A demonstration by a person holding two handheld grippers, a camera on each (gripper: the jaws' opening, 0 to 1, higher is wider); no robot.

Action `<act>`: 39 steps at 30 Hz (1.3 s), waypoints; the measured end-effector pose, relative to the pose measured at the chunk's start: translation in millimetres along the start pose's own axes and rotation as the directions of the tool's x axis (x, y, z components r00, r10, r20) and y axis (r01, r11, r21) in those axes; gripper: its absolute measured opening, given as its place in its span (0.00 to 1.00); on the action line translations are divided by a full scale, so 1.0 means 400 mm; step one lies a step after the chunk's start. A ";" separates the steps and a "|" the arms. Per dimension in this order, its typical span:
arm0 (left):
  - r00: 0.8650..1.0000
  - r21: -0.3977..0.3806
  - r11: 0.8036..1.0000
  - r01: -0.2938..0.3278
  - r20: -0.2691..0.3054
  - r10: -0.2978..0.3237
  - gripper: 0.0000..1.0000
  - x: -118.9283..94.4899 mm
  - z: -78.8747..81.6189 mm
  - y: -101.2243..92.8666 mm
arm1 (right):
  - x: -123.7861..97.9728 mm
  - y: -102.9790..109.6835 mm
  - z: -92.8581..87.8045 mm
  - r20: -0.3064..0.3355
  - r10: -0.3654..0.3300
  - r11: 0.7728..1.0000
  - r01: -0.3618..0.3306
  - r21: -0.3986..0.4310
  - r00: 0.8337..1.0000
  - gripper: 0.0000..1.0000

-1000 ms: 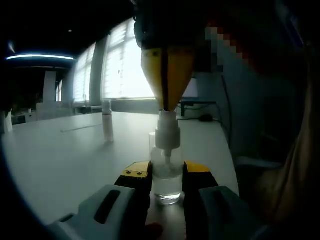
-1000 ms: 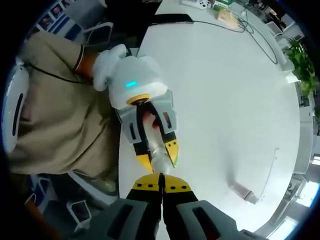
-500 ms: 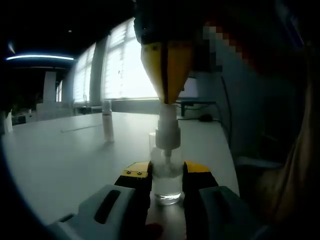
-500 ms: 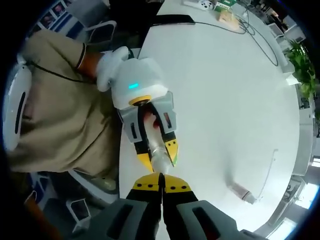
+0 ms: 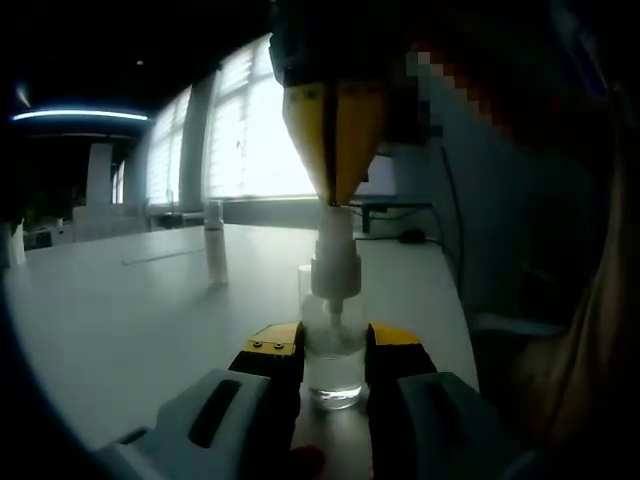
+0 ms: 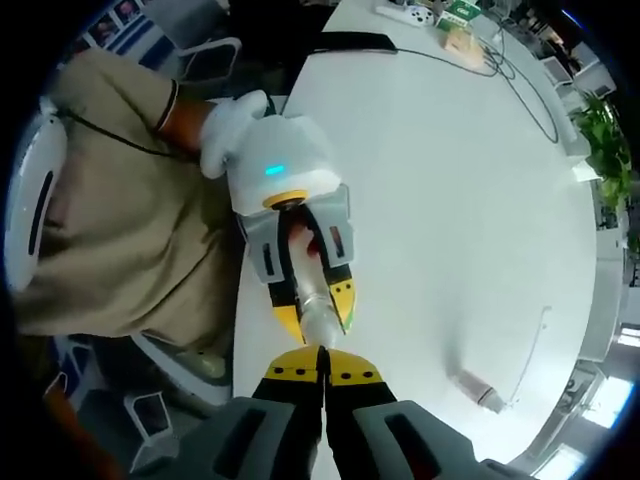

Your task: Clamp pump bottle remove cover press pump head put on cover

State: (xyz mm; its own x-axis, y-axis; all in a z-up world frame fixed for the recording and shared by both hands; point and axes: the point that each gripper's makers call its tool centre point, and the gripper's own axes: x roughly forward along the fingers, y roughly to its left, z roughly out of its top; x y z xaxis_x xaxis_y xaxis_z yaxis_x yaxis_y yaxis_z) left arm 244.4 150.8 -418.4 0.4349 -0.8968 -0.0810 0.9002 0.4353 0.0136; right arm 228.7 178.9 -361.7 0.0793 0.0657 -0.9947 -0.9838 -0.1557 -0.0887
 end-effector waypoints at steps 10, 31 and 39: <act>1.000 0.002 1.000 -0.001 0.000 0.001 0.15 0.000 0.001 -0.001 | -0.001 -0.001 0.000 0.023 0.002 1.000 -0.002 0.020 1.000 0.00; 1.000 0.001 1.000 0.000 0.001 0.000 0.15 0.002 -0.001 0.001 | 0.009 -0.001 -0.001 0.035 0.012 0.999 -0.014 0.039 0.999 0.00; 1.000 0.001 1.000 -0.001 0.000 0.001 0.15 0.002 -0.001 0.000 | 0.016 0.002 -0.002 0.039 0.021 0.999 -0.022 0.038 0.999 0.00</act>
State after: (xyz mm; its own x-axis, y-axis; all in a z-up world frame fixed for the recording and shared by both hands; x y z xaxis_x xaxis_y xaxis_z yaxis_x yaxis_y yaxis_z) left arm 244.8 150.3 -419.0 0.4355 -0.8966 -0.0809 0.8999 0.4358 0.0142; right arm 228.6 178.2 -368.0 0.0526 0.1005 -0.9936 -0.9907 -0.1198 -0.0645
